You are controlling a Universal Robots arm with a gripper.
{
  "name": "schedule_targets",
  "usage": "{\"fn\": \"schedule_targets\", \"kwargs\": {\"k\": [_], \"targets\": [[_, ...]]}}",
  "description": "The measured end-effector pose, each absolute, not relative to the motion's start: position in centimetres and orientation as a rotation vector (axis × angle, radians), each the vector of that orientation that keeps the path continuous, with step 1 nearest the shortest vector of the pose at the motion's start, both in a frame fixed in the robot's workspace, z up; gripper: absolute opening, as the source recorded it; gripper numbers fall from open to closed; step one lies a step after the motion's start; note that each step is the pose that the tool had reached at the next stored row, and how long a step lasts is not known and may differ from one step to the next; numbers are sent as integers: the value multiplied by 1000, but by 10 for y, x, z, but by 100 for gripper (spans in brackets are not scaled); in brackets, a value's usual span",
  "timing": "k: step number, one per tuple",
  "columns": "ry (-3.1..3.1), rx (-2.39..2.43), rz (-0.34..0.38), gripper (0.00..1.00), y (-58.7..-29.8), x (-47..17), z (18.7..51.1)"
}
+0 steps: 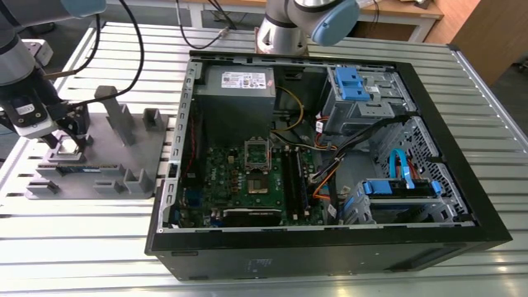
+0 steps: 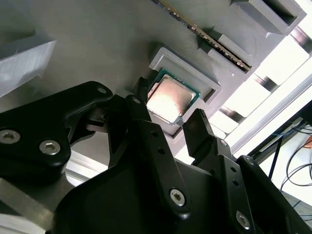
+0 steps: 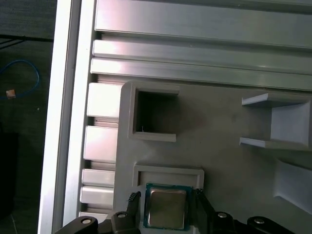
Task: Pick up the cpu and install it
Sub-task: 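Pick up the cpu and move it towards the insertion slot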
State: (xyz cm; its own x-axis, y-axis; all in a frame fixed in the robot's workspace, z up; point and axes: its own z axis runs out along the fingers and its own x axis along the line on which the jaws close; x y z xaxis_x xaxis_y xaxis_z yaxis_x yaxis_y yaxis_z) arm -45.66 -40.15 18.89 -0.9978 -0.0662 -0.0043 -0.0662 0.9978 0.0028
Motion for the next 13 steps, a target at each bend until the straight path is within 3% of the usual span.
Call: {"fn": "schedule_targets", "kwargs": {"k": [13], "targets": [[3136, -104, 2, 56, -401, -457, 184]]}}
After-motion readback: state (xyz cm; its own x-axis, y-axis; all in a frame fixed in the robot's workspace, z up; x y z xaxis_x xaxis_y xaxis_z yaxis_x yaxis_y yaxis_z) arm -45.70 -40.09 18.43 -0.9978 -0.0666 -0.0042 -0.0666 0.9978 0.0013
